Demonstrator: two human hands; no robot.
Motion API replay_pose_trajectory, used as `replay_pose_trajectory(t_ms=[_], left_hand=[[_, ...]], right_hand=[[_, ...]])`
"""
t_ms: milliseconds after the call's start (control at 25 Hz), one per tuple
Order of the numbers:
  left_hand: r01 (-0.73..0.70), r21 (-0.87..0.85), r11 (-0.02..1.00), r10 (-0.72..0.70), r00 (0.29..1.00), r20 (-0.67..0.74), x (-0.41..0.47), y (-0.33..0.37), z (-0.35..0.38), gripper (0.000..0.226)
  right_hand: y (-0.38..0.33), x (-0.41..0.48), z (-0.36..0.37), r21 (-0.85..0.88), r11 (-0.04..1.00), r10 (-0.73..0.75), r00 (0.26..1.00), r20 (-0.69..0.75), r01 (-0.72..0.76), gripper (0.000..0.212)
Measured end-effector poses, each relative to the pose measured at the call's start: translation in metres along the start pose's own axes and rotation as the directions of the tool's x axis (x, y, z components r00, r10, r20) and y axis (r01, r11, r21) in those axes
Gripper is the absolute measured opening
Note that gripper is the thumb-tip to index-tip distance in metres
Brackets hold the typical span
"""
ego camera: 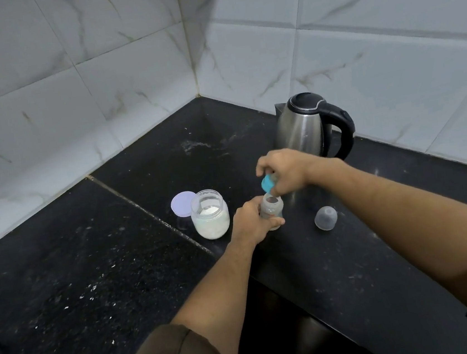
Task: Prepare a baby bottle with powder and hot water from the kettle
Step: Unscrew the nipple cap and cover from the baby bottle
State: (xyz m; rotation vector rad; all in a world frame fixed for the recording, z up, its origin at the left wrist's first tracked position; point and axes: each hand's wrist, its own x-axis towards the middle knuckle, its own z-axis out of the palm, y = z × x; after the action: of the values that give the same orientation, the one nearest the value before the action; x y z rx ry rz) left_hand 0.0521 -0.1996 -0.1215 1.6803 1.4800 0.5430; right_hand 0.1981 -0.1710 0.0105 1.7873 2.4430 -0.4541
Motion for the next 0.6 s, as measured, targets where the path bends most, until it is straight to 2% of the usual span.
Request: replay_pose_trajectory(t_ms=[120, 240, 360, 440, 600], left_hand=[[0.005, -0.023, 1.000, -0.005, 1.000, -0.017, 0.003, -0.006, 0.004, 0.066], [0.006, -0.040, 0.999, -0.007, 1.000, -0.030, 0.004, -0.011, 0.008, 0.062], [0.008, -0.070, 0.998, -0.010, 1.000, -0.029, 0.004, -0.012, 0.010, 0.065], [0.009, -0.082, 0.997, -0.010, 1.000, -0.016, 0.004, -0.012, 0.010, 0.078], [0.052, -0.097, 0.994, -0.050, 0.998, 0.029, -0.001, -0.015, 0.003, 0.126]], right_hand=[[0.029, -0.004, -0.005, 0.102, 0.980, 0.176, 0.981, -0.077, -0.168, 0.041], [0.053, -0.009, 0.021, -0.005, 0.954, 0.300, 0.954, -0.010, -0.300, 0.040], [0.067, -0.011, 0.053, -0.020, 0.939, 0.345, 0.937, 0.051, -0.344, 0.036], [0.073, -0.011, 0.066, -0.047, 0.937, 0.349, 0.934, 0.073, -0.347, 0.035], [0.078, -0.007, 0.083, -0.125, 0.937, 0.338, 0.937, 0.088, -0.326, 0.042]])
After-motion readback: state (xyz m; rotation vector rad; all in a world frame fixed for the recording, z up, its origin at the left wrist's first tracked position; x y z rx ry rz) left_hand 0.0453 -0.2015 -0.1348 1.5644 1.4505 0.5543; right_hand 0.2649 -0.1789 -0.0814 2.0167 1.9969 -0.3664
